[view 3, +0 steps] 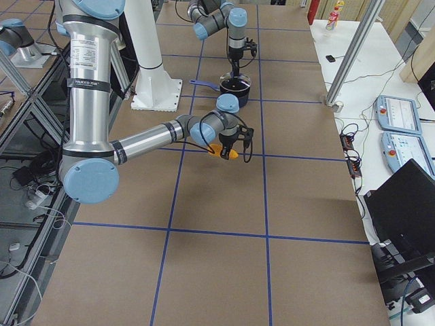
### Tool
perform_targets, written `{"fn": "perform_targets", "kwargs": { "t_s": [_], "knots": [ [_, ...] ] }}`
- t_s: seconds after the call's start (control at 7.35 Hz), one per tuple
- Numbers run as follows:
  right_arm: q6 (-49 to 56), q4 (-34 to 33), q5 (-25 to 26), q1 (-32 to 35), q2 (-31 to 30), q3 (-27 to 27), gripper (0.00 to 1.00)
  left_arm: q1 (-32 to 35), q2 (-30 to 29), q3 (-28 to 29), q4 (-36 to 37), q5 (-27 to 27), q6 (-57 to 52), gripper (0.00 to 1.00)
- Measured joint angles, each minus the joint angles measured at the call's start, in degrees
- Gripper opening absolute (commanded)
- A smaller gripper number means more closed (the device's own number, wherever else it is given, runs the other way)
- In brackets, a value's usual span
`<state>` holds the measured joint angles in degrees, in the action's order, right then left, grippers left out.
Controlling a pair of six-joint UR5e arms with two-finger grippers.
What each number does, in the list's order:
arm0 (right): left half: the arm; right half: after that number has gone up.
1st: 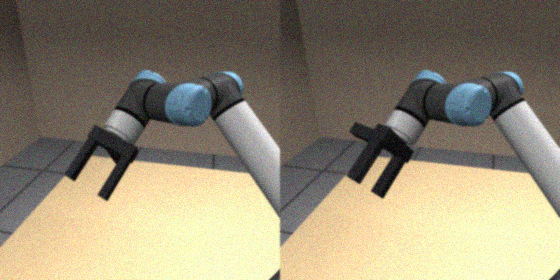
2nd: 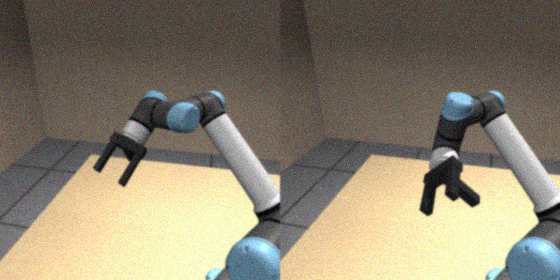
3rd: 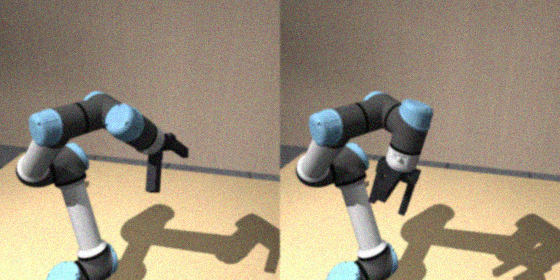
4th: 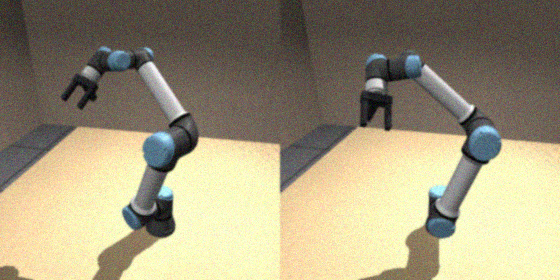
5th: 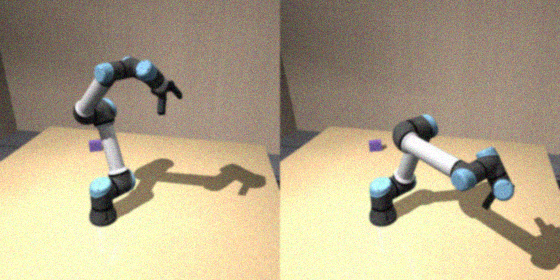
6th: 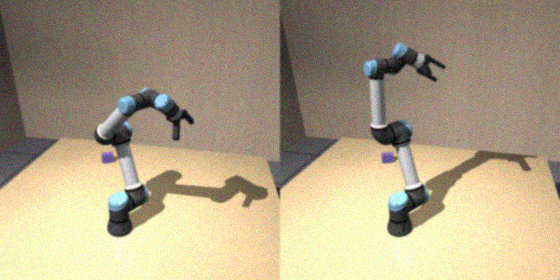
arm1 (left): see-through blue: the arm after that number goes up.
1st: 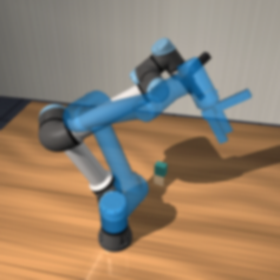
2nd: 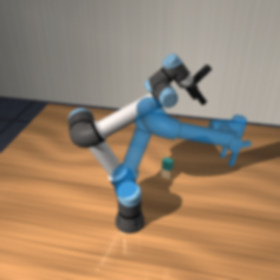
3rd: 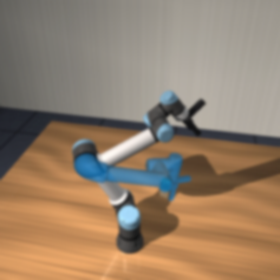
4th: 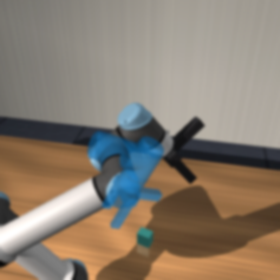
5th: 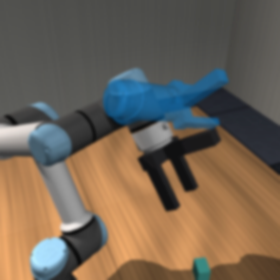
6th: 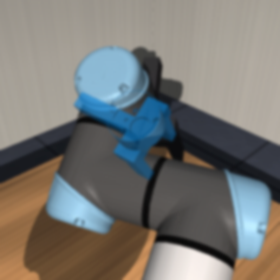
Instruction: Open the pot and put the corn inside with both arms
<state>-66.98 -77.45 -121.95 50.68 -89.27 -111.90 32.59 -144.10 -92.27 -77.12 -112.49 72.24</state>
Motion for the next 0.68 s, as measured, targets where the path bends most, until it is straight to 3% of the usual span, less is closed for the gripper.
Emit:
{"fn": "perform_targets", "kwargs": {
  "t_s": [0.27,0.41,0.68],
  "knots": [
    [-0.6,-14.5,0.0,-0.1,11.4,-1.4,0.31,4.1,7.6,-6.7,0.2,-2.6,-7.0,0.6],
    [-1.5,-20.9,0.0,-0.6,17.0,-1.7,0.25,6.4,11.9,-9.9,0.3,-3.8,-11.4,0.6],
    [-7.2,-26.2,0.9,-4.1,24.9,-1.7,0.21,10.9,19.7,-14.2,0.0,-5.0,-21.8,0.6]
  ]
}}
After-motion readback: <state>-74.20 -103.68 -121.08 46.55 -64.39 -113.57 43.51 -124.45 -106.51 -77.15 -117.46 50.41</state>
